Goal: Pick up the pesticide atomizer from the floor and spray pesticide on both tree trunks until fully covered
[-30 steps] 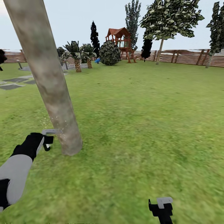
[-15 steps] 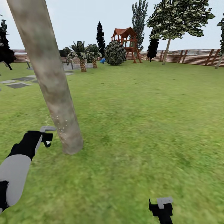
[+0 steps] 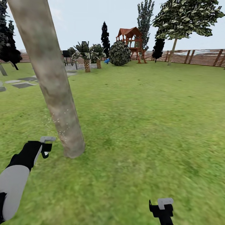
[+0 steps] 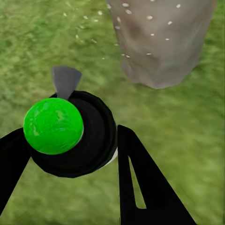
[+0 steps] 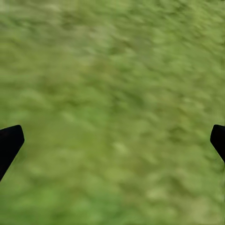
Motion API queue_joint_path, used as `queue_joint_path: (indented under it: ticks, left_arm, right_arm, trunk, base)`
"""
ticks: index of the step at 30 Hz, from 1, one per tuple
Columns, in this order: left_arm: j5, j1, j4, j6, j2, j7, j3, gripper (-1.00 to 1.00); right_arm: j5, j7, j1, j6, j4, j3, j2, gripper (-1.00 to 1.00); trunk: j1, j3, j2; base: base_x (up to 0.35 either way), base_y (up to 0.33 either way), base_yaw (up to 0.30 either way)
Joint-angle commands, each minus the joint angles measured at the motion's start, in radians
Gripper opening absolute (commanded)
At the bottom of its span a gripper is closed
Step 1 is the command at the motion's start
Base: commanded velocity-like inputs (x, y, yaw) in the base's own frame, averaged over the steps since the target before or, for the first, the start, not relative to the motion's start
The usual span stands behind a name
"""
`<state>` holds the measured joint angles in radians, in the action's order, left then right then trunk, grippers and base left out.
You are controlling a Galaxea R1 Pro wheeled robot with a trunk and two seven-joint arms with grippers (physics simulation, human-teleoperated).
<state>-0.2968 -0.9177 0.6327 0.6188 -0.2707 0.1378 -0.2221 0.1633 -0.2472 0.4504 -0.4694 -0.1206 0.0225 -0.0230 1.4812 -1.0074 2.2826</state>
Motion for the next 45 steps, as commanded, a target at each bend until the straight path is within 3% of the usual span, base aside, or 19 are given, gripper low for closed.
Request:
queue_joint_path:
  ticks: [1, 17, 22, 31, 35, 38, 45]
  left_arm:
    - [-0.011, 0.000, 0.001, 0.004, 0.000, 0.009, -0.005, -1.00]
    - [-0.011, 0.010, -0.011, 0.001, 0.002, 0.007, -0.003, -1.00]
    - [-0.010, 0.045, -0.012, -0.005, 0.007, 0.006, -0.003, -1.00]
    - [-0.008, 0.054, -0.013, -0.004, 0.013, 0.002, -0.010, -1.00]
    - [-0.008, 0.054, -0.014, -0.004, 0.004, -0.006, -0.032, -1.00]
    - [-0.008, 0.069, -0.012, -0.005, -0.002, -0.073, -0.071, -1.00]
    - [-0.006, 0.083, -0.014, -0.006, 0.005, -0.092, -0.082, -1.00]
  right_arm:
    - [0.010, -0.009, 0.001, 0.000, 0.001, 0.002, 0.000, 1.00]
    - [0.010, -0.009, 0.001, 0.000, 0.001, 0.002, -0.002, 1.00]
    - [0.010, -0.009, 0.001, 0.000, 0.001, 0.002, -0.001, 1.00]
    - [0.010, -0.009, 0.001, 0.000, 0.001, 0.002, 0.000, 1.00]
    - [0.010, -0.009, 0.001, 0.000, 0.001, 0.002, 0.000, 1.00]
    - [0.010, -0.009, 0.001, 0.000, 0.001, 0.002, 0.000, 1.00]
    - [0.010, -0.009, 0.001, 0.000, 0.001, 0.002, 0.000, 1.00]
  trunk:
    - [0.000, -0.001, 0.000]
    - [0.000, -0.001, 0.000]
    - [0.000, -0.001, 0.000]
    - [0.000, -0.001, 0.000]
    - [0.000, -0.001, 0.000]
    - [0.000, -0.001, 0.000]
    - [0.000, -0.001, 0.000]
  base:
    - [0.126, -0.129, 0.010]
    - [0.015, -0.260, 0.000]
    - [0.019, -0.275, 0.000]
    - [0.115, -0.273, 0.011]
    - [0.164, -0.255, 0.226]
    - [0.179, -0.244, 0.272]
    - [0.226, -0.206, 0.276]
